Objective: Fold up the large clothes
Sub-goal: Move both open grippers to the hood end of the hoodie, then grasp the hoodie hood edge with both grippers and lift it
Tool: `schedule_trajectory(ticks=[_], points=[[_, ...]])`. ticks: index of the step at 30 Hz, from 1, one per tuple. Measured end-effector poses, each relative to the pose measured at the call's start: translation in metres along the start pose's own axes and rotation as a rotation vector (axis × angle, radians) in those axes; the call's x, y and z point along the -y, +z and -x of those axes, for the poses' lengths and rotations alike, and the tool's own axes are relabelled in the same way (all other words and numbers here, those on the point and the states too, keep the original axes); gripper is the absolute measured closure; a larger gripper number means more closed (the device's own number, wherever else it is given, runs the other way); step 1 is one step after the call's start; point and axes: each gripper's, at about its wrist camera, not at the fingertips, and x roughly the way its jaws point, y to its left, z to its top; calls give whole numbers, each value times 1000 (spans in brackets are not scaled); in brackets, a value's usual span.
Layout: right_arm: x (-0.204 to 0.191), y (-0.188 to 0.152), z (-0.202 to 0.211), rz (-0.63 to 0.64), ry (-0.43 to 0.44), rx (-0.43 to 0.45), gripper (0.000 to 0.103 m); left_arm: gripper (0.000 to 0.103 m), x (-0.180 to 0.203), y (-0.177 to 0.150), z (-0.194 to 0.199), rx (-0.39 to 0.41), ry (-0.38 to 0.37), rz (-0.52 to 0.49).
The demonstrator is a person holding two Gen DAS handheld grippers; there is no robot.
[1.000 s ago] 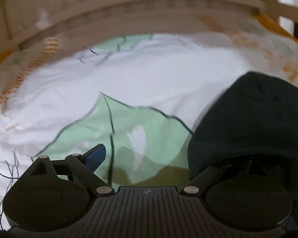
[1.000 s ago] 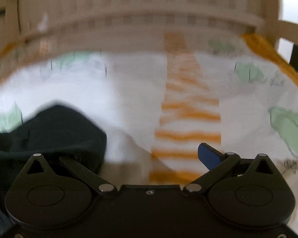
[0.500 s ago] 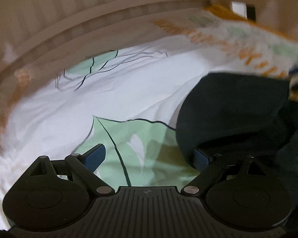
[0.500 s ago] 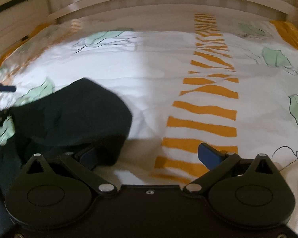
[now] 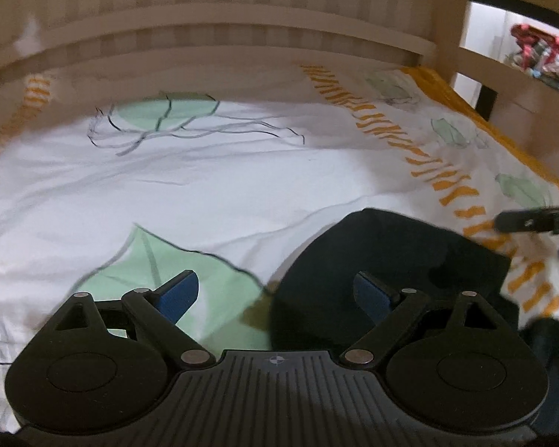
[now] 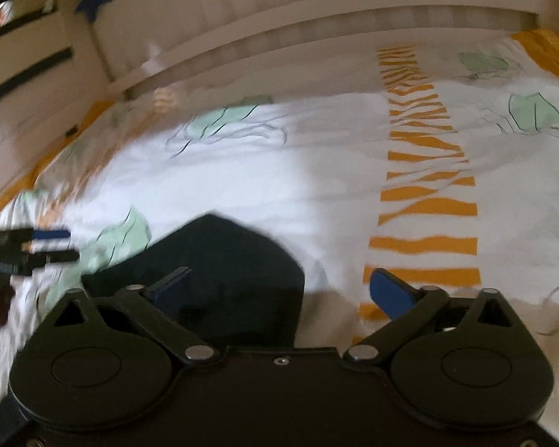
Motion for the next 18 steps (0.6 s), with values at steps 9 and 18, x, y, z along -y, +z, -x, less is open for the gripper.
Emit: schedule_trajectory(ticks=[9, 18], points=[[2, 9, -52, -64, 43, -90, 35, 45, 12, 4, -64, -109, 17, 84], [8, -8, -71, -62, 32, -161, 62, 62, 2, -15, -82, -152, 23, 58]])
